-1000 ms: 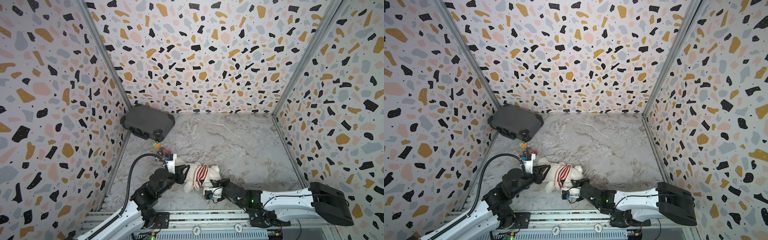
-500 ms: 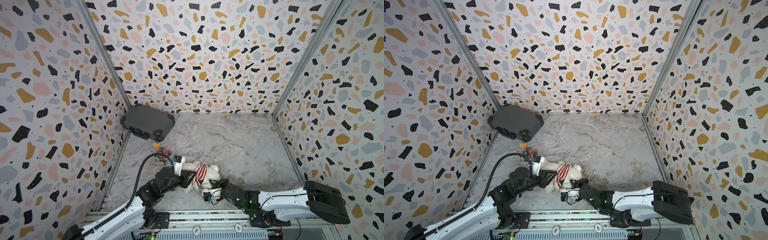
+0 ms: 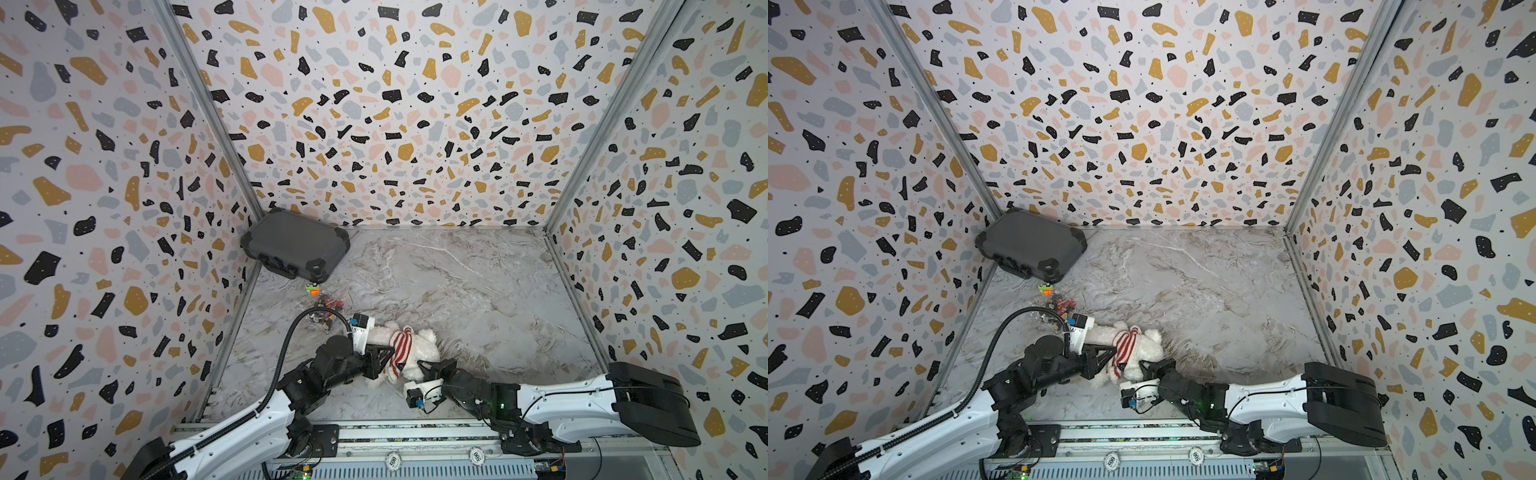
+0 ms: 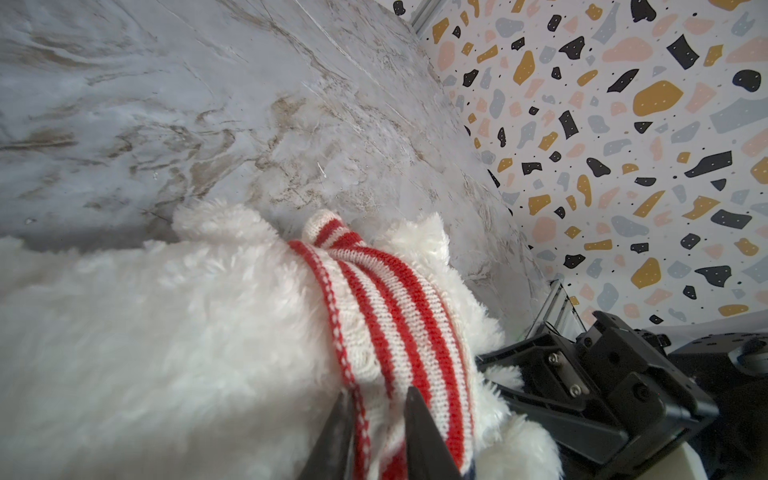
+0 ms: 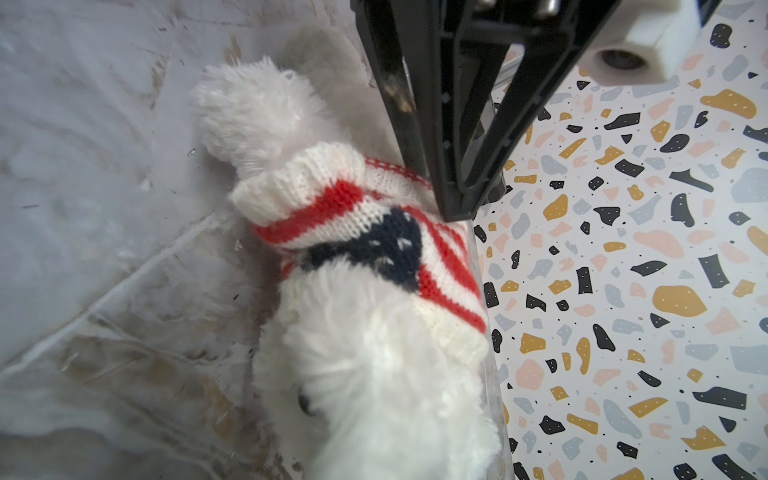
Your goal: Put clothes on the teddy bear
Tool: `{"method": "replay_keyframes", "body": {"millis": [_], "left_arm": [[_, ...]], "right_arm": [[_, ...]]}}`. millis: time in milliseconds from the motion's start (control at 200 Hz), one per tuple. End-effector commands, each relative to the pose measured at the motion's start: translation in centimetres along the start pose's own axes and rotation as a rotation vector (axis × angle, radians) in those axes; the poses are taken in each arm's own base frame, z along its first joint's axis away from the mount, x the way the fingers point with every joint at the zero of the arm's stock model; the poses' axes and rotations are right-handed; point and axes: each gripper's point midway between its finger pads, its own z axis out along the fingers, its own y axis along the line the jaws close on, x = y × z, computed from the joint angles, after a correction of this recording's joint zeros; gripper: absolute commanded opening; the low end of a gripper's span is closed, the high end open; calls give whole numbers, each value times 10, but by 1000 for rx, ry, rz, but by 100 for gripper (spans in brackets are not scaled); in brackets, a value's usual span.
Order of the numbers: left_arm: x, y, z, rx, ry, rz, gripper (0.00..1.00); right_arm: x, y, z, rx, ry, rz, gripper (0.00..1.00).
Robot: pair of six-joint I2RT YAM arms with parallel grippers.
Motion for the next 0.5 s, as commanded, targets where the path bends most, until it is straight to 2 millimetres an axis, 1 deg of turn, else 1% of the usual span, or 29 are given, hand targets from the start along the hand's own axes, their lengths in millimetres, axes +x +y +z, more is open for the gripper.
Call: {"method": "replay_keyframes", "body": {"millis": [0,90,160,215,265,395,496], "left_arm": [[-3,-7,1,39,-20,13,15],[-3,-8,0,38,-21,14,8],[-5,-5,-1,14,-24,20,0],[-9,-4,-3,0,-40,20,0],[-13,2,-5,-35,-62,12,0],[-28,15,-16,-120,-155,-5,0],[-35,23,-20,-156,-191,-16,0]], "right_arm": [[-10,-16,-4,57,-33,18,0],[-10,-17,-5,64,-32,20,0],[-11,-18,-7,73,-35,22,0],[-11,-22,-9,89,-37,30,0],[-11,-28,-12,112,-34,45,0],[-12,-50,-24,182,-45,124,0],[-14,-66,-35,215,-73,206,0]]}}
